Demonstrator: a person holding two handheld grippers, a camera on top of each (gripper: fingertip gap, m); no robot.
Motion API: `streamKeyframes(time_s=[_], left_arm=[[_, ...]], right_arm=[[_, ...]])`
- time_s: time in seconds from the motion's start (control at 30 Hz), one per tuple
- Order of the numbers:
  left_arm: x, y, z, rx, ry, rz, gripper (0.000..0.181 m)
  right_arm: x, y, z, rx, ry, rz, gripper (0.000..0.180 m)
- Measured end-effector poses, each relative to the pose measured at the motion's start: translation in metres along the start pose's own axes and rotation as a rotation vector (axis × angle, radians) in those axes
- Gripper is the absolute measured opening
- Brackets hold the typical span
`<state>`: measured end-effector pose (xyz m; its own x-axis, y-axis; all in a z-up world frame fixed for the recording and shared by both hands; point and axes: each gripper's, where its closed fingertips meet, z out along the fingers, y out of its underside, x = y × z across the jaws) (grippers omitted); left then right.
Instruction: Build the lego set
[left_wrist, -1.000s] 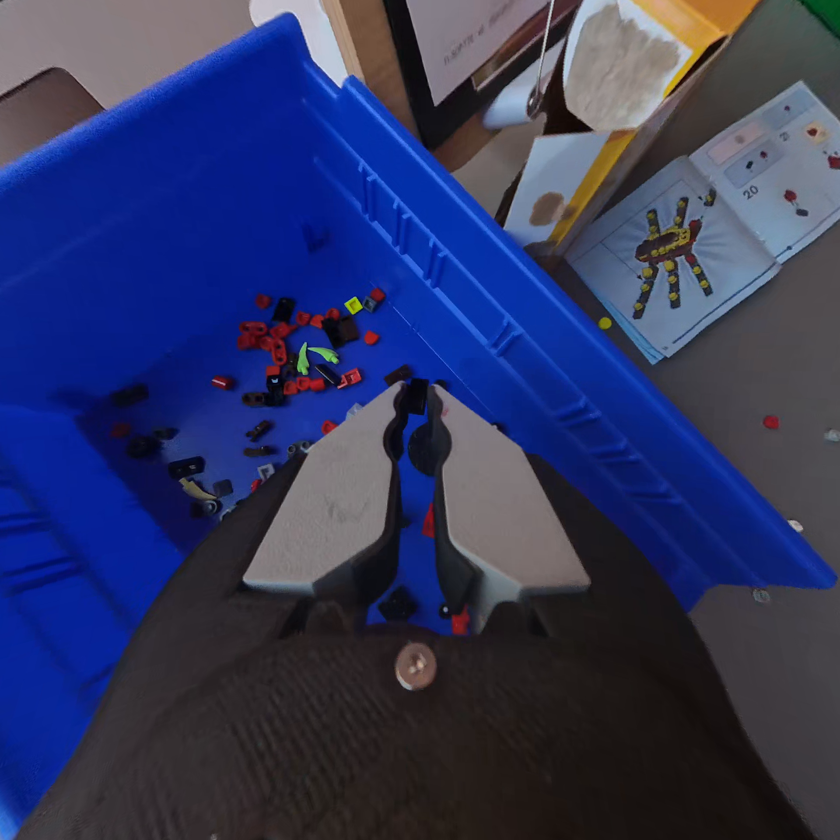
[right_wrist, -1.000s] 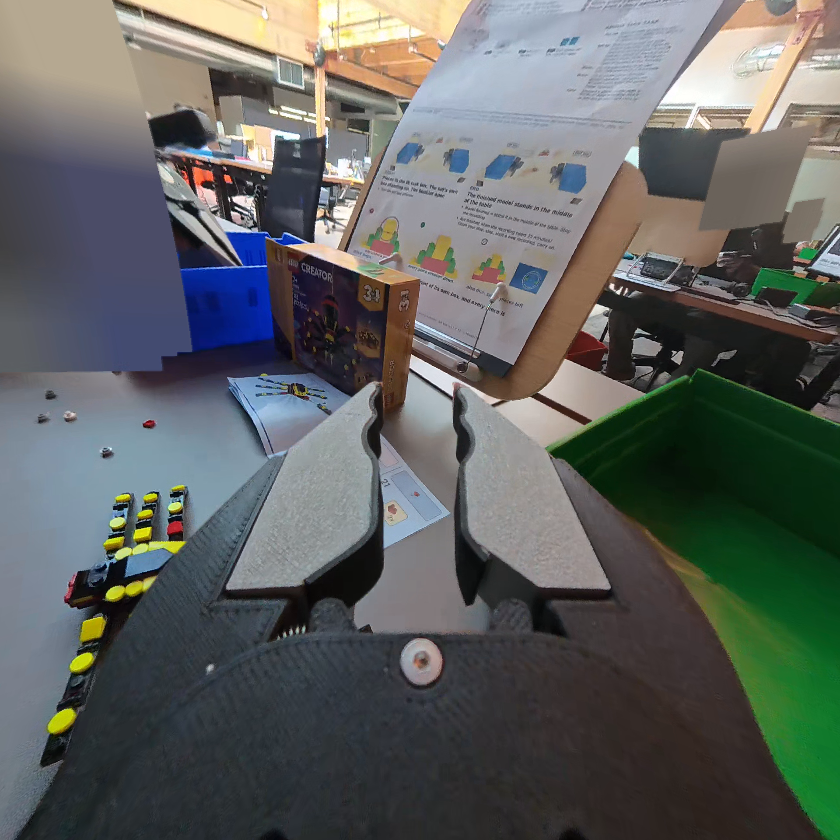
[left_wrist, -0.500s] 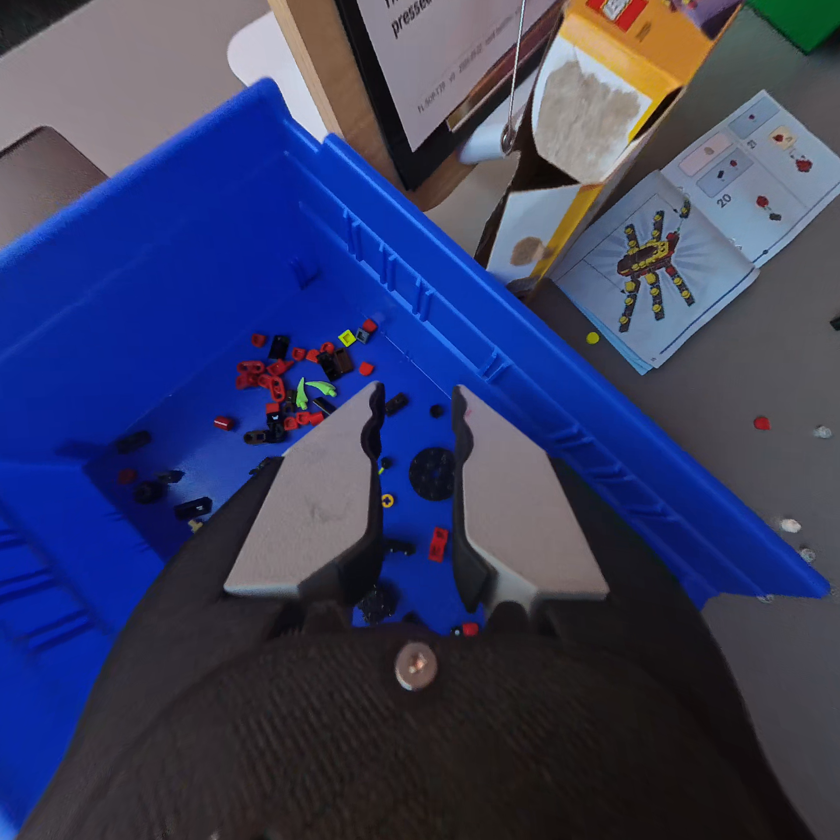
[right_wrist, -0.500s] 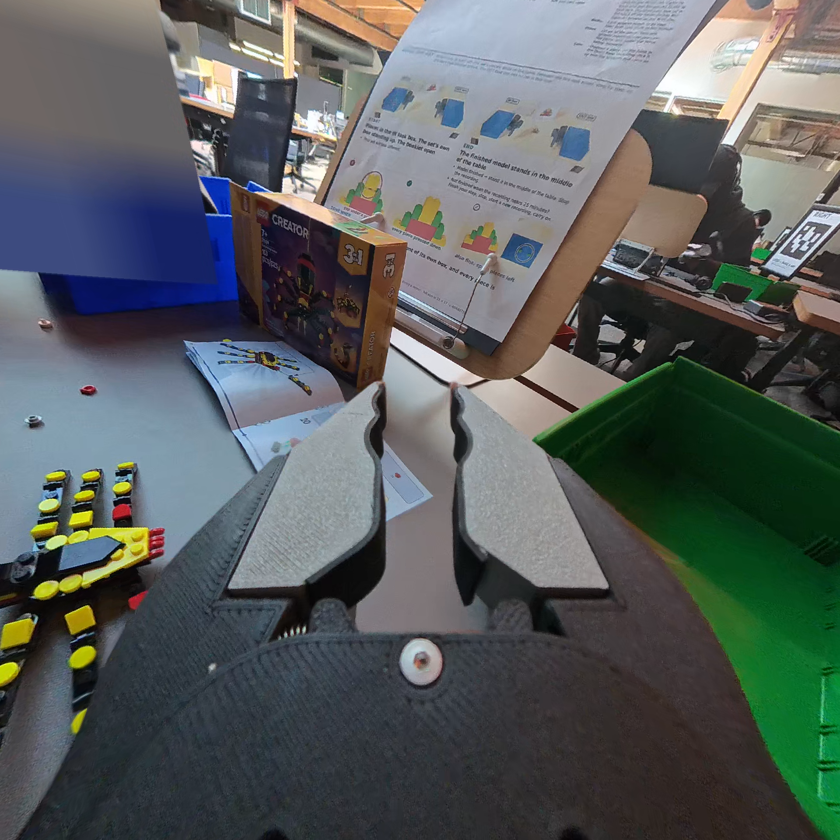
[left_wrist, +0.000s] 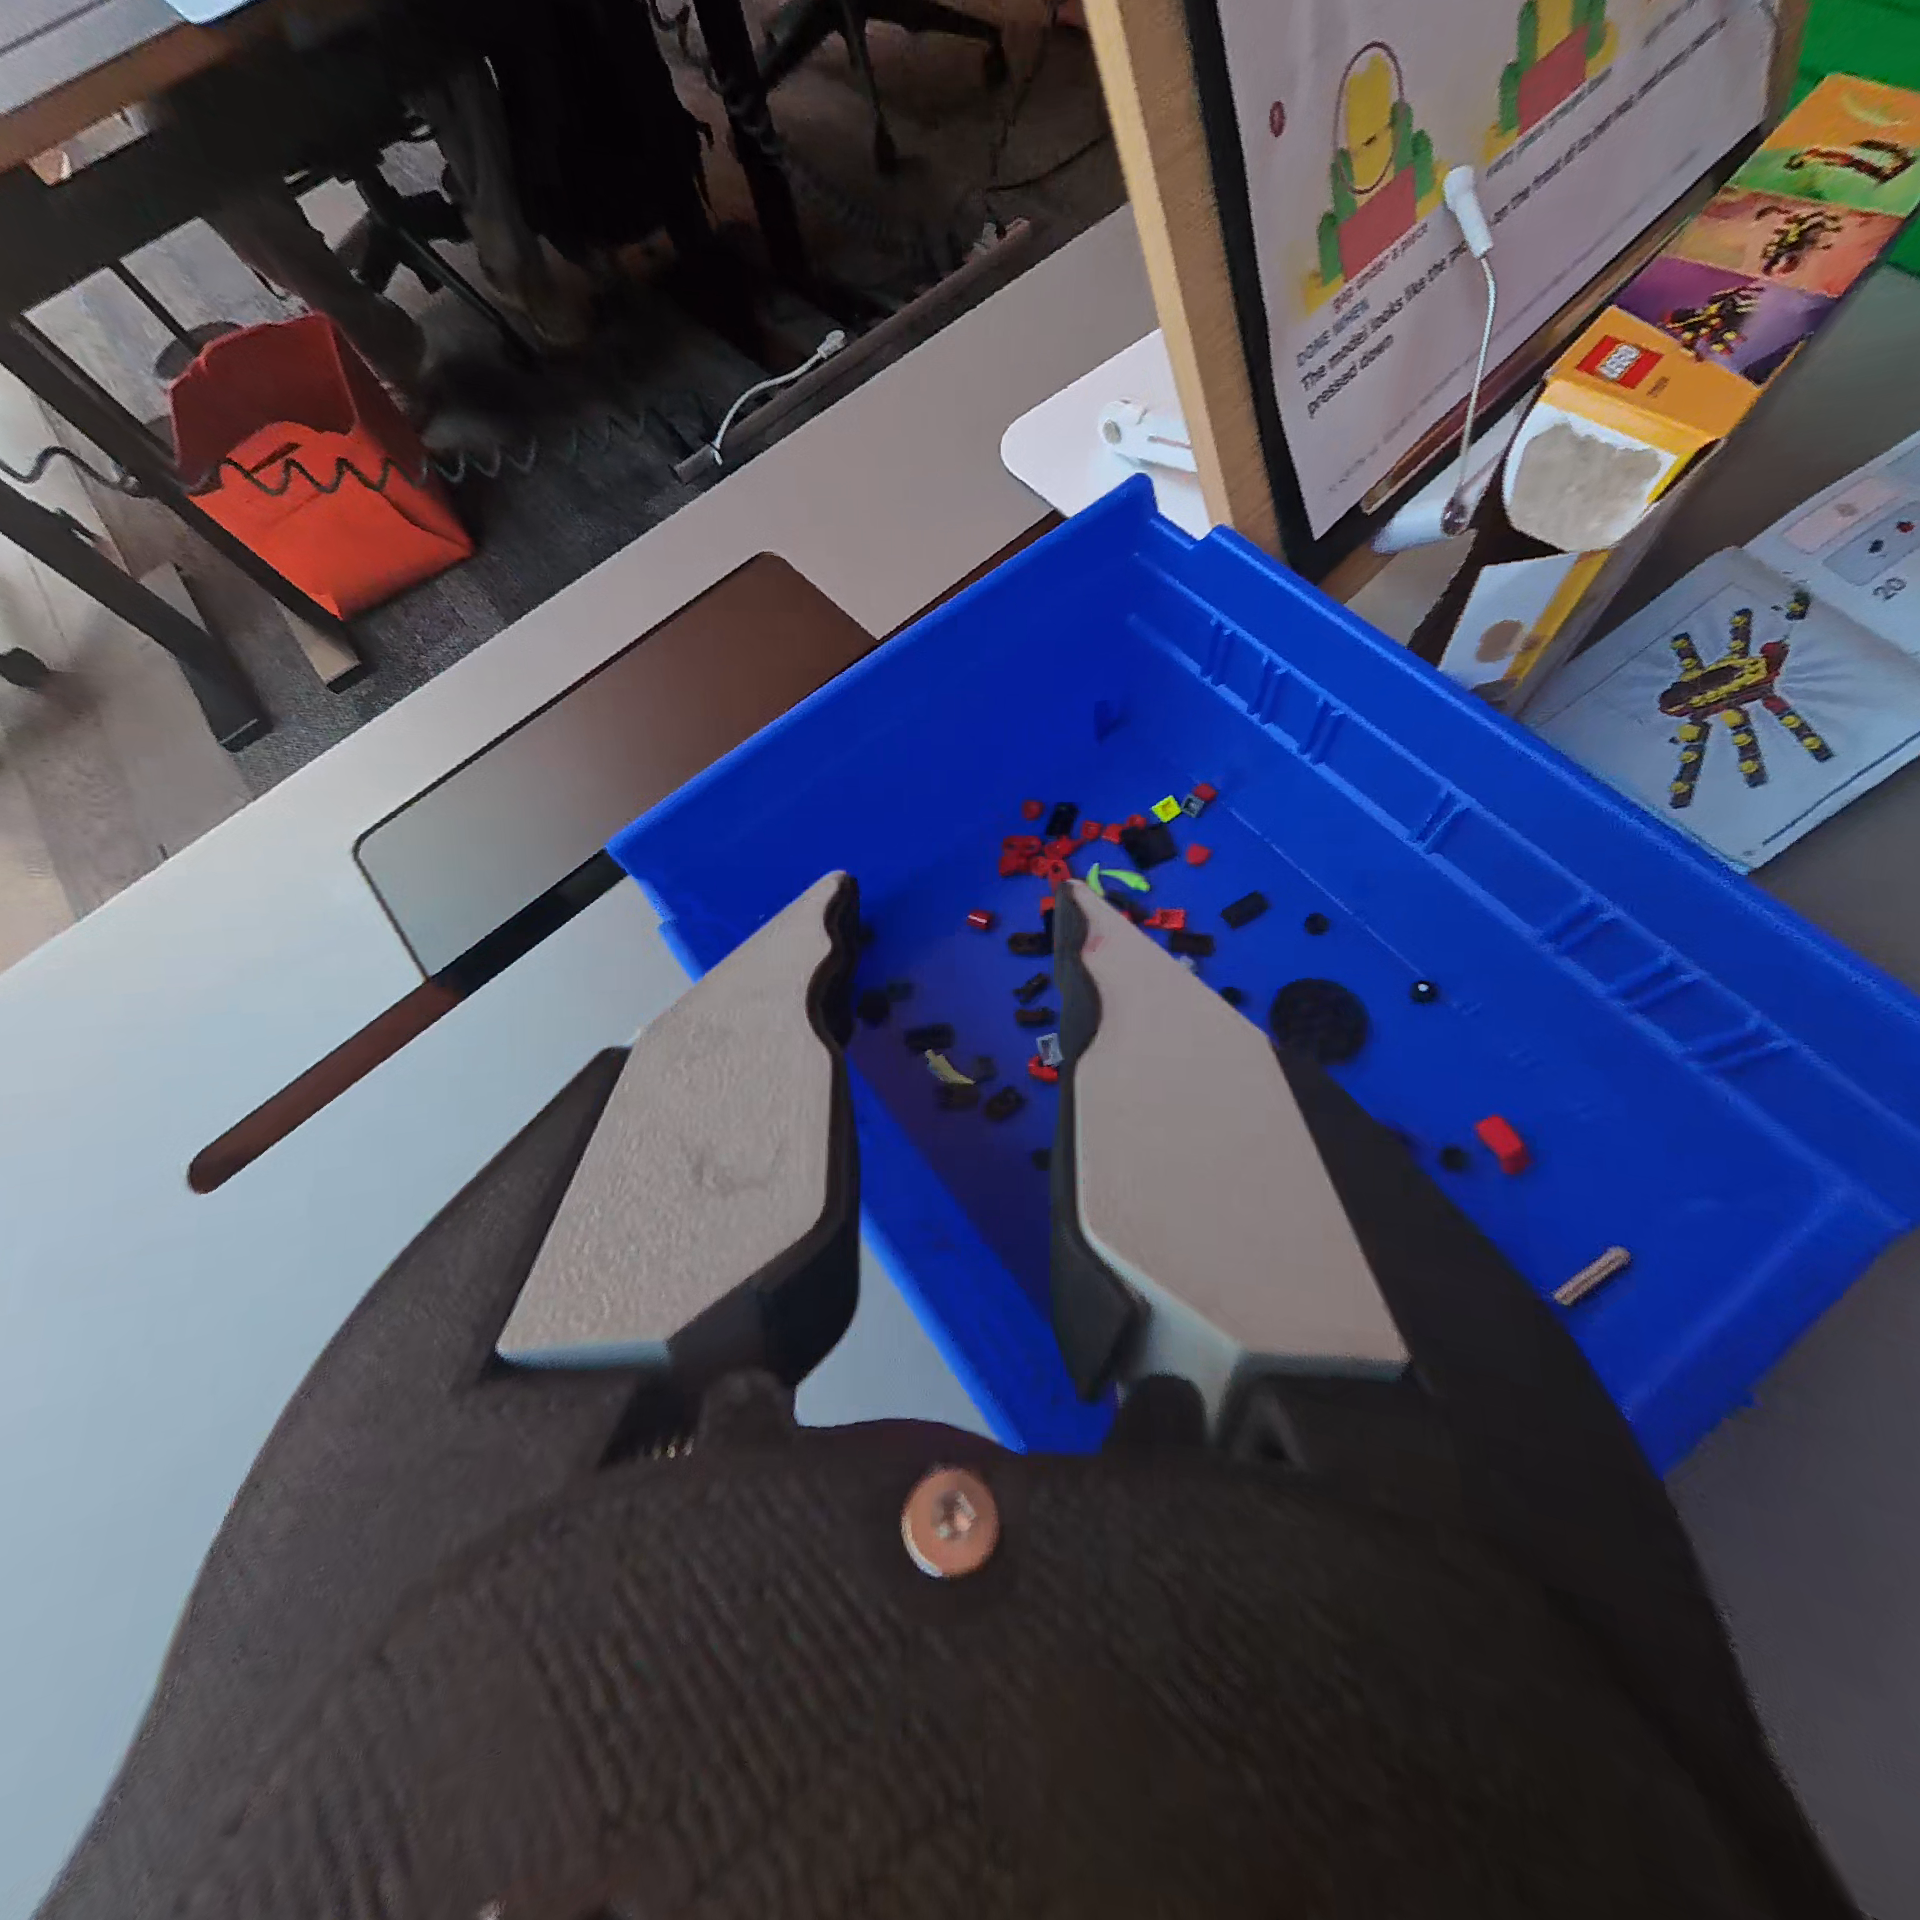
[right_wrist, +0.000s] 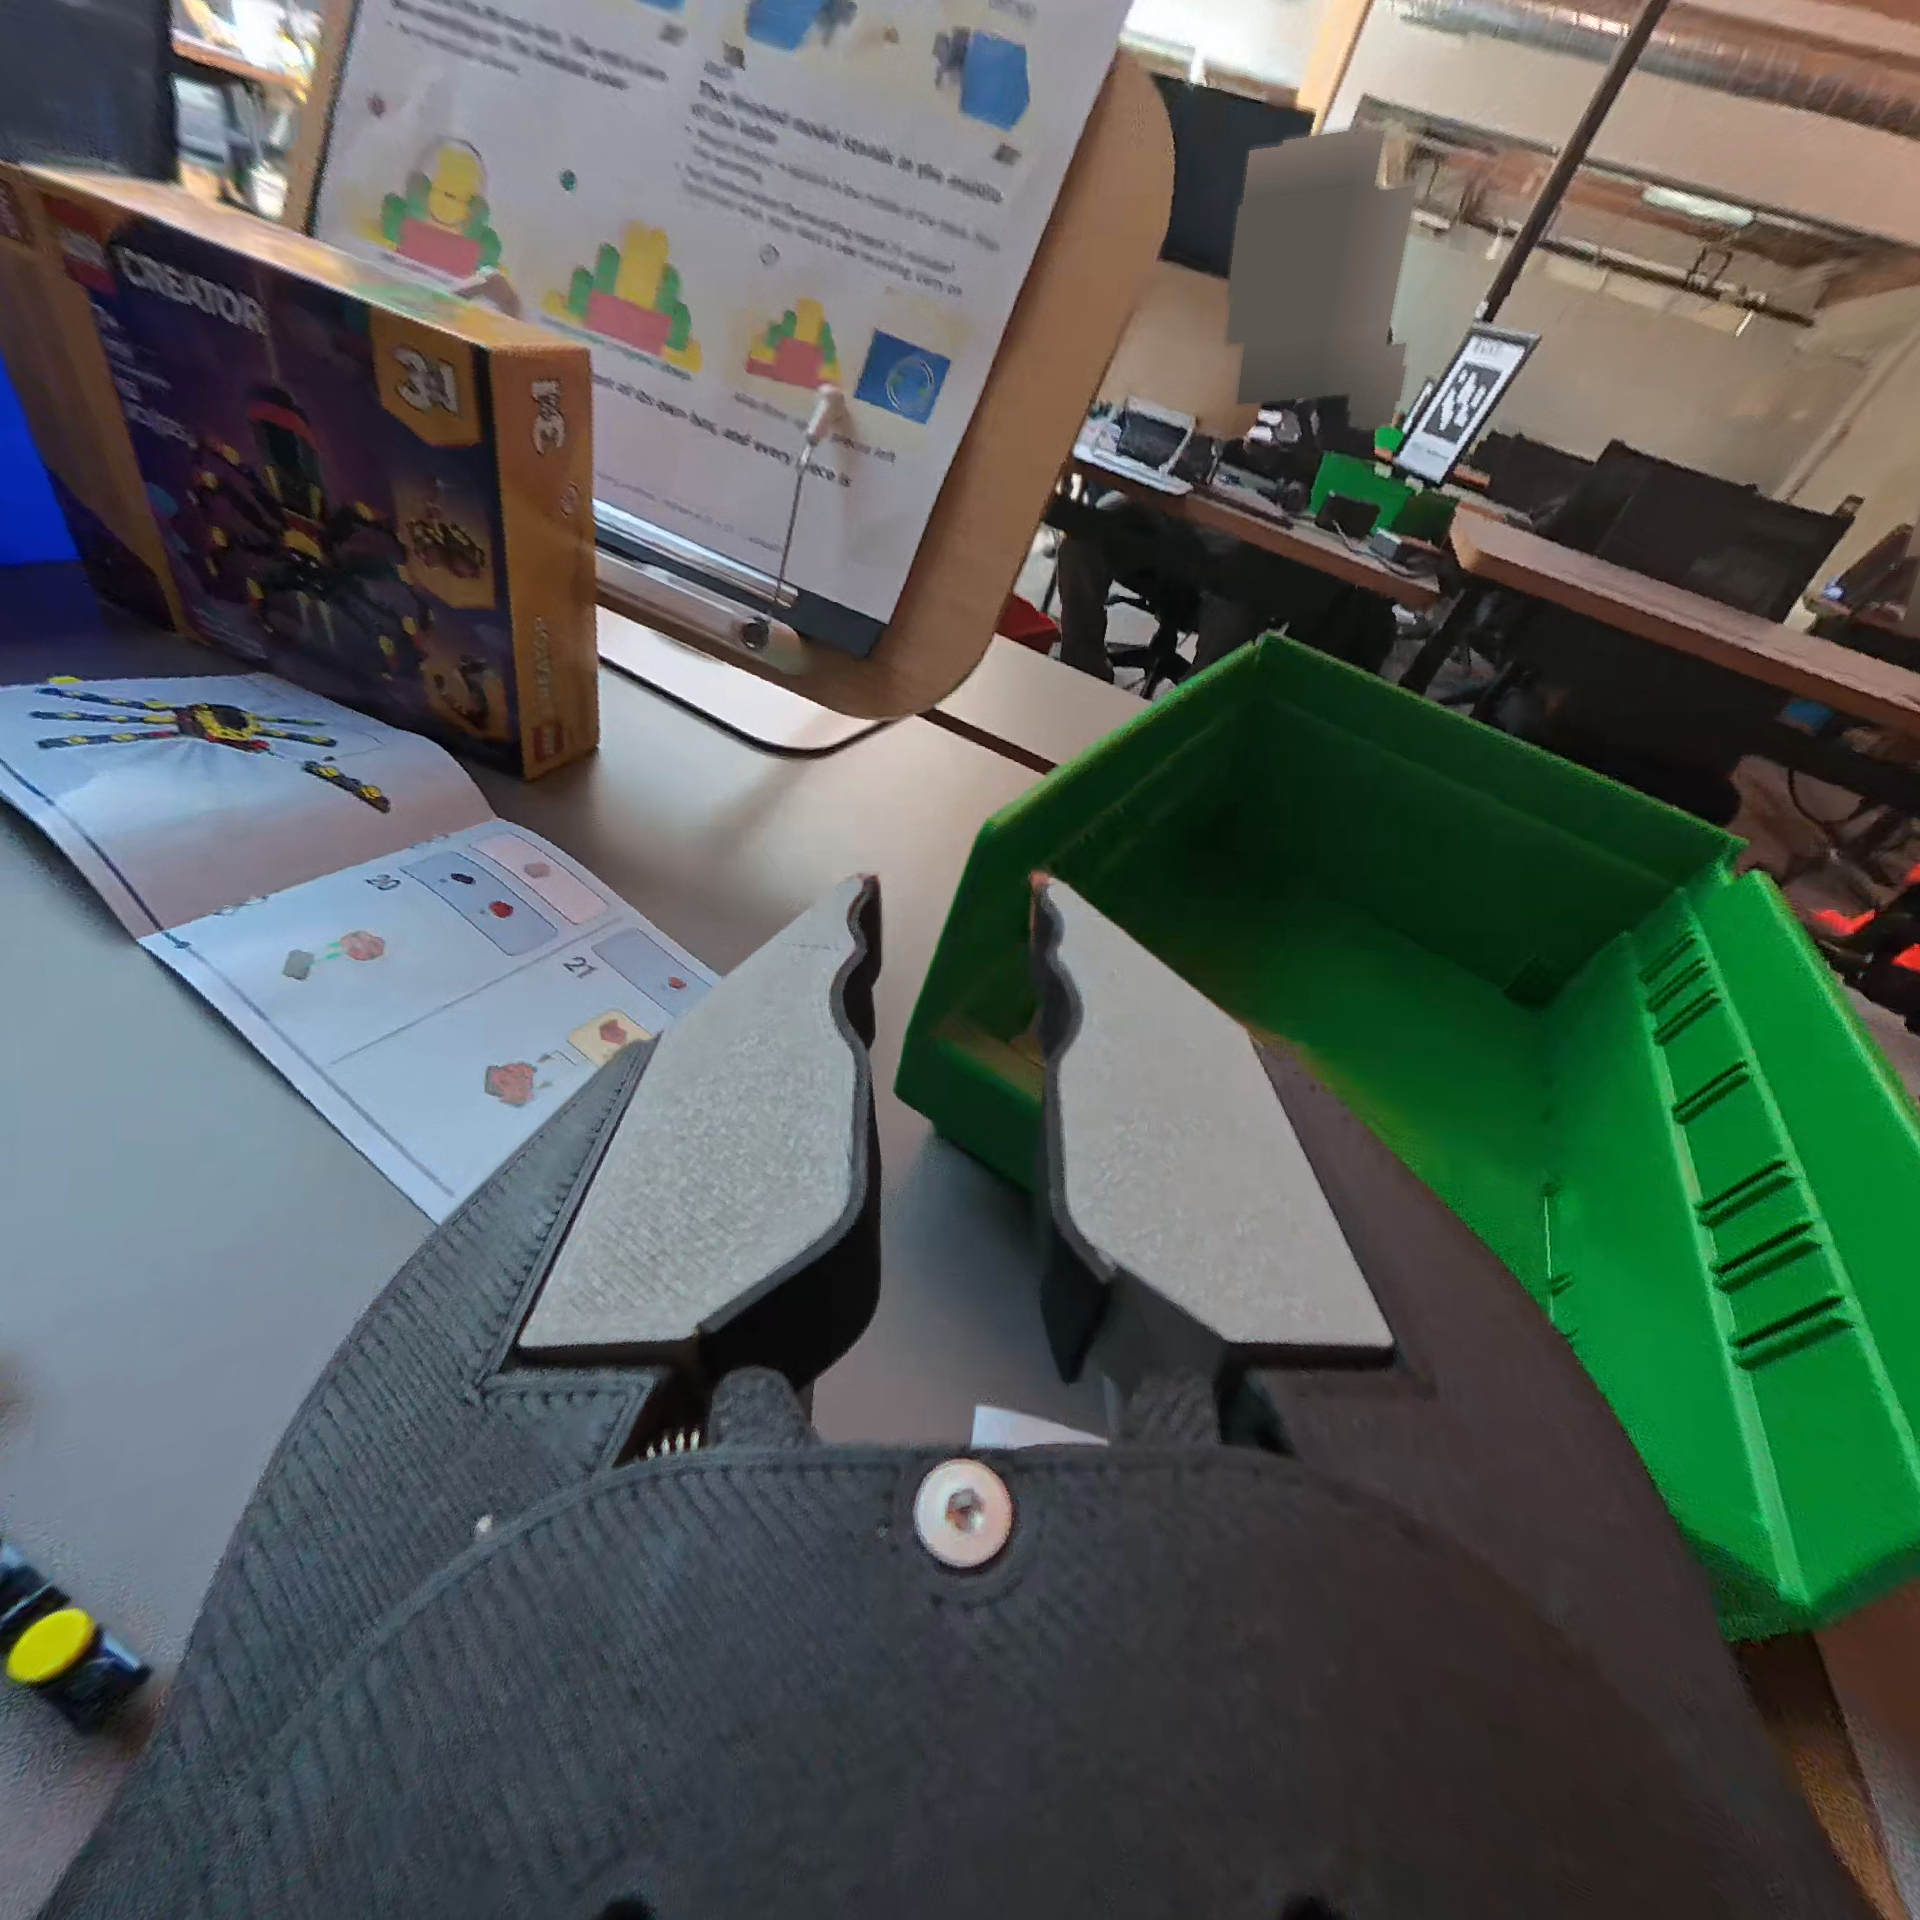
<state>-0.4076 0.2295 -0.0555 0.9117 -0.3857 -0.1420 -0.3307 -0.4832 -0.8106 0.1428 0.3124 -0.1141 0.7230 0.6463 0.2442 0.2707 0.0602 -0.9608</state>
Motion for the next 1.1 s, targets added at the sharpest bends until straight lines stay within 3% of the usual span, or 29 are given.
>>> streamKeyframes(time_s=[0.37,1.1], left_arm=[[-0.042,0.012,0.008,-0.051,-0.085,0.055,0.033],[-0.043,0.016,0.023,-0.066,-0.111,0.030,0.035]], right_arm=[[0.025,0.021,0.004,-0.068,0.079,0.121,0.038],[0.012,0.028,0.012,-0.117,-0.002,0.123,0.044]])
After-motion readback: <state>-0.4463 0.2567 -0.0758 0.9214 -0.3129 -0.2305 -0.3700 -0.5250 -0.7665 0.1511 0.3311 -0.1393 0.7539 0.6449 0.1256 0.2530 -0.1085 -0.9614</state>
